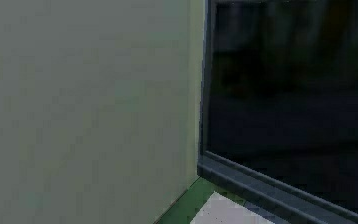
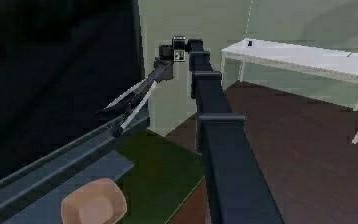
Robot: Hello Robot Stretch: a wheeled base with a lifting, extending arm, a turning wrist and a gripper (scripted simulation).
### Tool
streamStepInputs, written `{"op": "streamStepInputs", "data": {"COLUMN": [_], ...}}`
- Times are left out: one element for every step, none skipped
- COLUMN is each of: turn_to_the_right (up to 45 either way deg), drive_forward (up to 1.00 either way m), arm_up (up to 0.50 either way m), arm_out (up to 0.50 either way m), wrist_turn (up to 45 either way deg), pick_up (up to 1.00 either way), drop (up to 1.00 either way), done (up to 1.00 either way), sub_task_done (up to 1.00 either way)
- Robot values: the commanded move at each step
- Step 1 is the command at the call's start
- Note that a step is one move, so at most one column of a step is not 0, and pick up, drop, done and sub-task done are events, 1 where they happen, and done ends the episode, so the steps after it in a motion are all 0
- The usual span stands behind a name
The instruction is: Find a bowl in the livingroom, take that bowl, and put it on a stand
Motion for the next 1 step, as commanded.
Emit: {"op": "streamStepInputs", "data": {"turn_to_the_right": [0.0], "drive_forward": [0.00], "arm_up": [0.00], "arm_out": [-0.10], "wrist_turn": [0.0], "pick_up": [0.00], "drop": [0.00], "done": [0.00], "sub_task_done": [0.00]}}
